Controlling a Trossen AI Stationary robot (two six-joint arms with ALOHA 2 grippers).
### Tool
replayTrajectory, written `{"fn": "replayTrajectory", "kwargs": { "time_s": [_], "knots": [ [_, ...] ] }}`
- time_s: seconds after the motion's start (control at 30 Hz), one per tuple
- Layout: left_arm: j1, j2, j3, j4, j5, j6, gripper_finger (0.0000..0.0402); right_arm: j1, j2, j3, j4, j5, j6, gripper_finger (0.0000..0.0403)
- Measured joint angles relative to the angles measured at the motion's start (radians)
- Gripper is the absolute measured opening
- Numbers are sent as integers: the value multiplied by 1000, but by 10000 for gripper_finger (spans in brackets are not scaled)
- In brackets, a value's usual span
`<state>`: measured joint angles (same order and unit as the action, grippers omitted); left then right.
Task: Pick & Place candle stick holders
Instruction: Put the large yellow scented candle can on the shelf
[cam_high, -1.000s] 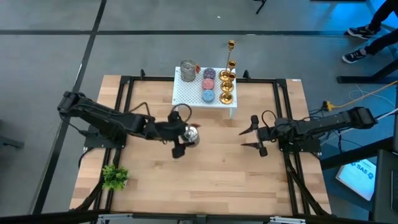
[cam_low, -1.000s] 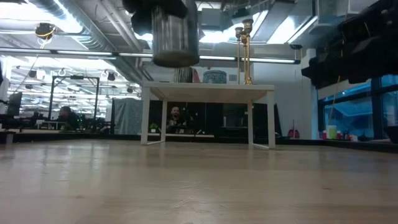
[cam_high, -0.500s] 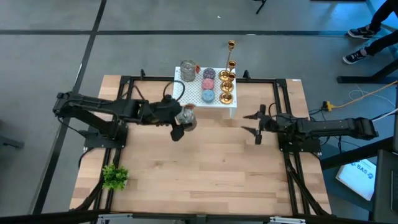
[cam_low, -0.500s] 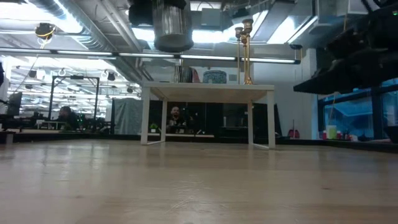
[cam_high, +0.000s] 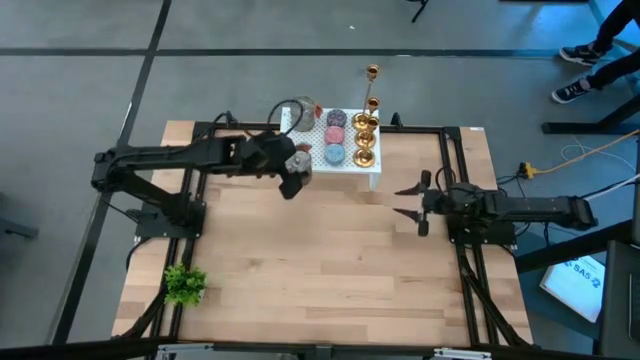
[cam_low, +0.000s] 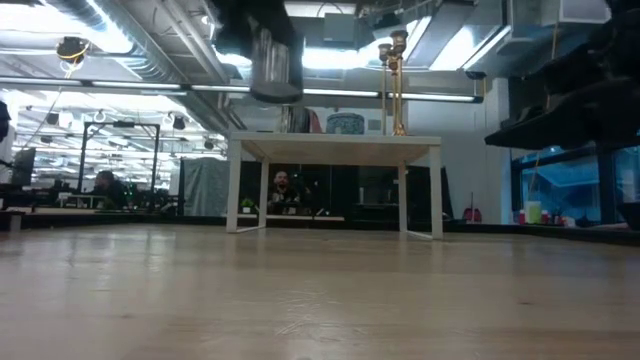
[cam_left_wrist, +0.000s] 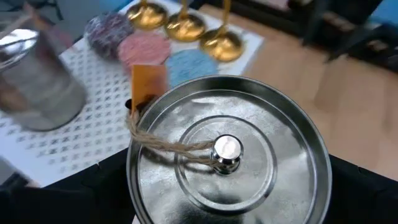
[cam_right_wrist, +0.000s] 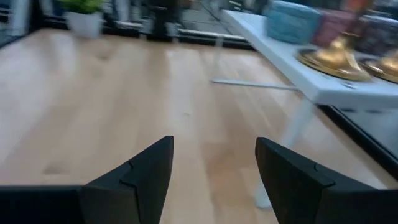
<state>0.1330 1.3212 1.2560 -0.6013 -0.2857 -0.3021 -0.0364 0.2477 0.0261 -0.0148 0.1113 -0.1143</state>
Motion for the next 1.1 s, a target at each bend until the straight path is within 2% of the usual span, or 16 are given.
{"fn": "replayTrajectory", "kwargs": {
  "time_s": [0.2,0.5,0.9,1.1],
  "knots": [
    [101,46,0,23,-7,70,354,-3,-36,0,-19,-102,-26,232],
    [206,53,0,118,-8,88,354,-3,-29,0,-18,-108,-35,232],
    [203,186,-6,192,-31,62,357,-3,-17,0,-18,-108,18,232],
    [203,187,-7,183,-38,90,358,-3,-5,0,-16,-107,21,232]
  ]
}}
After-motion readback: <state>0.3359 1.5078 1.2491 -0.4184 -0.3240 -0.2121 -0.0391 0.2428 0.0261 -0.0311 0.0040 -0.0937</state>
